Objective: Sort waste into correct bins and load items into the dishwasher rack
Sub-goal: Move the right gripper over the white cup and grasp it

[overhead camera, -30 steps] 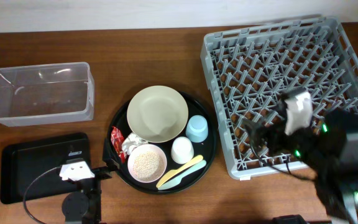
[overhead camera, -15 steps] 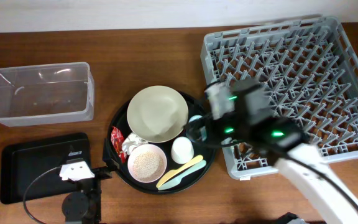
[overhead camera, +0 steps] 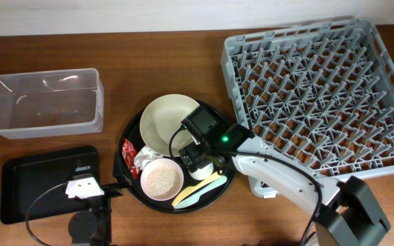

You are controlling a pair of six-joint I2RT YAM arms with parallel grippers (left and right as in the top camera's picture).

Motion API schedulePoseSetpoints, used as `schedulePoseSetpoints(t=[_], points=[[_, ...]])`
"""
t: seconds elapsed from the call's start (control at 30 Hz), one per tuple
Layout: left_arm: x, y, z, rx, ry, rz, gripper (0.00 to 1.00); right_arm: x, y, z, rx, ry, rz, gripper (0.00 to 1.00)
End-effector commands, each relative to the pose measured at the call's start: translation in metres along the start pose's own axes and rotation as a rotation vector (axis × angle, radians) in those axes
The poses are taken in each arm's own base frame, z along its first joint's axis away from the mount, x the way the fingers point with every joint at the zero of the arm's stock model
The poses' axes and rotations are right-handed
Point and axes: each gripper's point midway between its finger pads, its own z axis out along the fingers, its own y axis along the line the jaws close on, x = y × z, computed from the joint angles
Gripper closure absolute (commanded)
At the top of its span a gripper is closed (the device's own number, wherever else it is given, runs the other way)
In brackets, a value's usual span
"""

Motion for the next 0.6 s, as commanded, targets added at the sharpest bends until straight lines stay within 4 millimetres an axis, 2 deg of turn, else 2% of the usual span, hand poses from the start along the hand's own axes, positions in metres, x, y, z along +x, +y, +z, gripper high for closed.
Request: schedulePoseSetpoints(t=[0.0,0.07,0.1,0.27,0.37,0.5,0.57], points=[[0.001,0.000,0.000,0.006,-0.001,0.017,0.01,0.007,0.002,0.012,0.006,0.047,0.007,0.11],[0.001,0.000,0.000,0.006,-0.001,0.016,0.01,0.010,0.001,0.016,0.008,0.064,0.006,0.20],[0.001,0.000,0.000,0.006,-0.001,0.017,0.01,0.011,0.003,0.016,-0.002,0.070,0.005,0.21],[0.001,0.000,0.000,0.006,-0.001,0.017,0.01,0.015,0.012,0.014,-0.059,0.087,-0.063,0.19],[0.001,0.000,0.000,0.006,-0.001,0.017,0.01,0.015,0.011,0.004,-0.061,0.084,-0.101,0.16],[0.001,0.000,0.000,0.006,-0.001,0.017,0.01,0.012,0.011,-0.022,-0.063,0.082,-0.112,0.11],[0.001,0.000,0.000,0.006,-0.001,0.017,0.01,0.016,0.019,-0.029,-0.117,0.099,-0.180,0.09]])
